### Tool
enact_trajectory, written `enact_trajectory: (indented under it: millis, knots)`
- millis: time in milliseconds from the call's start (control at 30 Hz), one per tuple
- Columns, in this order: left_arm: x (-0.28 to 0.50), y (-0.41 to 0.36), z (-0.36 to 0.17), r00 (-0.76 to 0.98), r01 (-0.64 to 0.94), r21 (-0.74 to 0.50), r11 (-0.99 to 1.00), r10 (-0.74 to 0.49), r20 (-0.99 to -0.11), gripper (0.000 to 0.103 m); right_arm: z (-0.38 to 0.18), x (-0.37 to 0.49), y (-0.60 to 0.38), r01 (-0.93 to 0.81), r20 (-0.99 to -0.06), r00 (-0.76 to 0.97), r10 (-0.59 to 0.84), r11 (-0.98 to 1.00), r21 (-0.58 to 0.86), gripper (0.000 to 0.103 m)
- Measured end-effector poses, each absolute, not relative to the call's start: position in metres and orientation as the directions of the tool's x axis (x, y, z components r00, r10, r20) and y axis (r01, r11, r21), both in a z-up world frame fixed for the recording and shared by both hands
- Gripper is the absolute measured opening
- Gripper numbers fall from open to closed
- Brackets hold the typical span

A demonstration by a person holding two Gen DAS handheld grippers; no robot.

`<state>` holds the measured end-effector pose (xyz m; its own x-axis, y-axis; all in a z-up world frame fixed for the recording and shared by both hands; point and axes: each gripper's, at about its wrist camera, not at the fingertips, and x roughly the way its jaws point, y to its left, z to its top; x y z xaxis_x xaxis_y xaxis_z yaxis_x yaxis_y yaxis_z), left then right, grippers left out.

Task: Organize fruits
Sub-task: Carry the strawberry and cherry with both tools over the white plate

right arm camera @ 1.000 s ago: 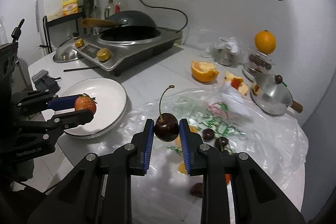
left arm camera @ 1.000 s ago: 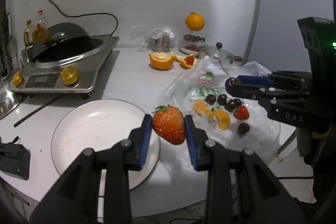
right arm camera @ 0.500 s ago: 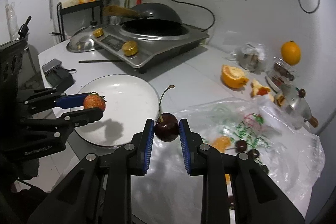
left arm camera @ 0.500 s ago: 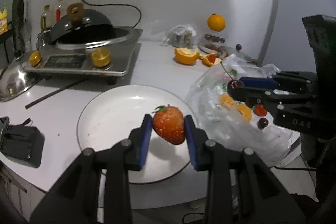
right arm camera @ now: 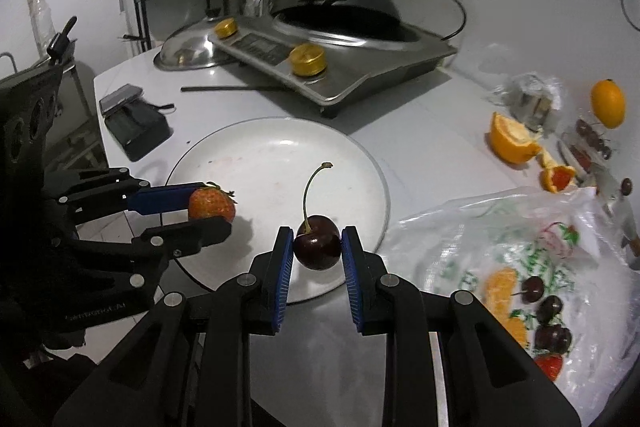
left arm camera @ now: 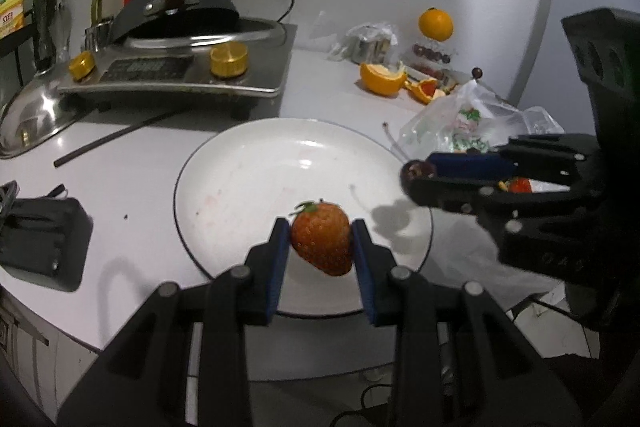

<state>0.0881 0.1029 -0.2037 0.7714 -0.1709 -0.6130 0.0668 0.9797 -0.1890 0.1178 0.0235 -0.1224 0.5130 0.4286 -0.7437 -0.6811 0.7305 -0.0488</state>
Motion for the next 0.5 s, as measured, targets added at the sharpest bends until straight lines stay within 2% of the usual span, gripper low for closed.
enact_trajectory:
  millis: [500]
  knots:
    - [0.088,0.109,-0.213,0.741,0.068,-0.225,0.972,-0.200,-0.641,0.033,-0.150,0.117,0.043,-0.714,-0.798,0.424,0.429,0.700,-0.003,0.026]
